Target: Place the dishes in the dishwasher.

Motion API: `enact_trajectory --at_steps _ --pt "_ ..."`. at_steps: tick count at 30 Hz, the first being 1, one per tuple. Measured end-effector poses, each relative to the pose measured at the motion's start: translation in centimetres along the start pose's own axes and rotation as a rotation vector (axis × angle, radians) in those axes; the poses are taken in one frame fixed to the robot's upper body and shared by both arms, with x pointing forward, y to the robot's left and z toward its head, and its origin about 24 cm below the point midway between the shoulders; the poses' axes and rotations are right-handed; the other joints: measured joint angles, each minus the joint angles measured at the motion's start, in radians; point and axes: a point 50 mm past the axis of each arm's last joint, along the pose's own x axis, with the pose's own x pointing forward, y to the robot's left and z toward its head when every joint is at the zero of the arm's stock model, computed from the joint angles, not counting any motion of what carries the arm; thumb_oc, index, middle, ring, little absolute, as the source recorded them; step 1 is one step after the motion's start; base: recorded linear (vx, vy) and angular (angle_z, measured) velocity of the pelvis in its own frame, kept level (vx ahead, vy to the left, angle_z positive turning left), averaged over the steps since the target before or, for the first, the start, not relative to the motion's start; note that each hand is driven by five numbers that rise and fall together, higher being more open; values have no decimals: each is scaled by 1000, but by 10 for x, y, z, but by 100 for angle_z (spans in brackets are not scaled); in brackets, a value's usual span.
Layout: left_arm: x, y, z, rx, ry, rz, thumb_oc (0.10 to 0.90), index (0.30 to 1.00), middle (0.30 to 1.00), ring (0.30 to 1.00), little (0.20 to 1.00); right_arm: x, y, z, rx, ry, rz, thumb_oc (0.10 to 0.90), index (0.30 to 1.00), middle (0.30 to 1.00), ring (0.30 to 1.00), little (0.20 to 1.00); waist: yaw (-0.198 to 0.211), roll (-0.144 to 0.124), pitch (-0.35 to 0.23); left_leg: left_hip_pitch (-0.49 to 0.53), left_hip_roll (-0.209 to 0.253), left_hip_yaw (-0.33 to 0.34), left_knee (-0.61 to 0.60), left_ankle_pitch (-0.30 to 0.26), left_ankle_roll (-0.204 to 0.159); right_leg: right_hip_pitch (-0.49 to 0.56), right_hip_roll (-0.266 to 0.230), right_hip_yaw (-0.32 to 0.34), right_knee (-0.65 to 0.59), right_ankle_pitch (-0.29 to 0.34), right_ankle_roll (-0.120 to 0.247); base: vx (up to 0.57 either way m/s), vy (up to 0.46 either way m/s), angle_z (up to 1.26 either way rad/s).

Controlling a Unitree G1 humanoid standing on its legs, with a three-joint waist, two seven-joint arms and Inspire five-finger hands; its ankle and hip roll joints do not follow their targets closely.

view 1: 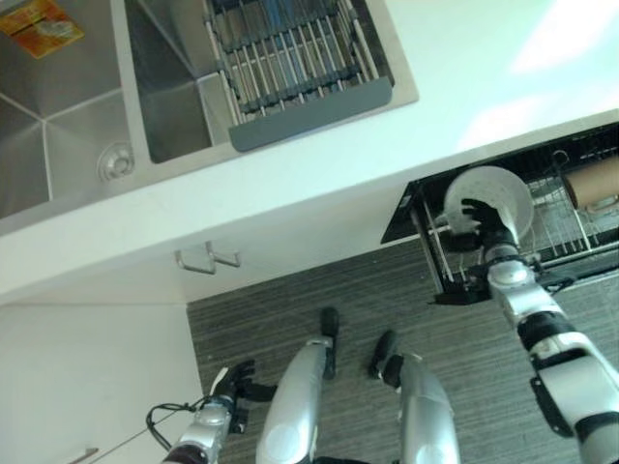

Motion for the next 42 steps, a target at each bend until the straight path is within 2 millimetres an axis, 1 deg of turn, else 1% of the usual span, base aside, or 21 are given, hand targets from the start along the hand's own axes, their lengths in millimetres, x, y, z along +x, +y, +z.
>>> enact_trajectory --at_steps 2,3,5,8,11,15,17,19,21,22,24,25,26,27,28,32,34,37,39,40,42 --pt "0 -1 2 -4 -7 -2 800 900 900 900 900 -3 9 3 53 -20 35 800 900 900 900 900 -16 1 0 1 1 1 0 -5 0 3 5 2 -7 -1 0 30 2 -5" --pt "0 -2 2 -11 -10 -3 800 900 900 900 900 -8 18 0 56 -18 69 800 900 900 900 900 -24 1 0 7 2 3 1 -6 1 9 8 5 -9 -1 0 33 4 -5" --pt "0 -2 3 -11 -14 -3 800 900 900 900 900 -11 24 -7 46 9 73 800 900 900 900 900 -23 3 1 25 4 4 -1 -7 0 26 8 7 -11 -1 0 13 8 -2" --pt "0 -2 3 -11 -15 -3 800 900 900 900 900 -10 24 -9 45 22 33 800 900 900 900 900 -22 10 3 32 7 5 -6 -12 4 32 11 8 -13 -1 -3 -4 6 -1" --pt "0 -2 -2 -9 0 -1 800 900 900 900 900 -11 25 -8 52 13 -23 800 900 900 900 900 -21 11 3 27 10 7 -6 -12 2 26 14 12 -14 -2 -2 -19 22 -4" --pt "-1 -8 -6 -19 13 -6 800 900 900 900 900 -17 19 3 151 -85 -150 800 900 900 900 900 -27 13 4 15 14 23 -4 -10 5 6 23 31 -21 15 0 -3 39 -12" --pt "-1 -17 -8 -39 14 -17 800 900 900 900 900 -31 21 10 240 -175 -190 800 900 900 900 900 -32 13 4 17 14 32 -5 -11 2 6 31 42 -34 21 4 -5 69 -16" --pt "-3 -26 -13 -72 21 -18 800 900 900 900 900 -53 28 19 318 -282 -191 800 900 900 900 900 -55 13 5 20 15 42 -6 -14 6 10 34 49 -45 28 10 -18 77 -16" --pt "-5 -25 -19 -81 31 -10 800 900 900 900 900 -73 29 22 347 -357 -228 800 900 900 900 900 -80 12 6 37 15 56 -8 -23 13 24 39 62 -55 33 16 -15 61 -18" --pt "-6 -24 -22 -94 34 -2 800 900 900 900 900 -83 28 23 359 -392 -242 800 900 900 900 900 -82 11 6 48 16 63 -9 -27 15 32 40 70 -60 35 19 -12 44 -21" --pt "-8 -21 -29 -115 46 12 800 900 900 900 900 -94 24 20 346 -445 -279 800 900 900 900 900 -108 10 6 75 17 74 -14 -33 19 60 44 81 -78 44 28 -15 29 -21" --pt "-9 -21 -31 -122 51 16 800 900 900 900 900 -99 18 15 345 -462 -312 800 900 900 900 900 -112 9 6 92 20 88 -26 -34 21 68 47 96 -92 50 32 -20 8 -28" --pt "-9 -20 -33 -125 54 18 800 900 900 900 900 -102 14 13 341 -471 -338 800 900 900 900 900 -116 9 6 99 22 97 -30 -37 23 71 48 105 -97 52 30 -25 1 -31" --pt "-10 -19 -34 -135 55 26 800 900 900 900 900 -104 9 10 330 -481 -360 800 900 900 900 900 -132 8 7 103 23 106 -36 -41 20 74 48 110 -106 57 35 -25 0 -26" --pt "-10 -17 -35 -143 53 34 800 900 900 900 900 -106 5 11 326 -489 -372 800 900 900 900 900 -134 8 6 104 26 114 -40 -40 20 73 50 114 -117 63 39 -30 -6 -26" --pt "-11 -15 -40 -153 64 51 800 900 900 900 900 -122 -18 16 338 -583 -452 800 900 900 900 900 -147 3 8 121 33 142 -45 -40 23 77 60 135 -134 80 44 -45 -20 -21" --pt "-14 -14 -46 -161 73 57 800 900 900 900 900 -131 -26 22 333 -649 -517 800 900 900 900 900 -164 -3 9 134 35 145 -61 -35 22 91 63 139 -155 90 45 -35 -11 -10" --pt "-15 -12 -50 -168 81 67 800 900 900 900 900 -140 -54 22 317 -702 -693 800 900 900 900 900 -167 -15 9 168 38 166 -84 -29 24 111 70 156 -170 99 52 -40 -19 -18" --pt "-15 -9 -50 -180 82 79 800 900 900 900 900 -148 -76 16 285 -705 -862 800 900 900 900 900 -183 -20 9 181 42 168 -94 -28 23 129 79 158 -190 106 55 -32 -33 -10" --pt "-15 -7 -53 -185 92 85 800 900 900 900 900 -154 -89 9 276 -685 -960 800 900 900 900 900 -201 -25 9 192 44 170 -98 -29 22 140 86 160 -197 110 50 -31 -37 -4" --pt "-16 -5 -56 -196 105 90 800 900 900 900 900 -160 -105 -6 235 -637 -1070 800 900 900 900 900 -215 -27 8 213 47 170 -110 -30 20 161 92 161 -220 113 52 -23 -28 -5"
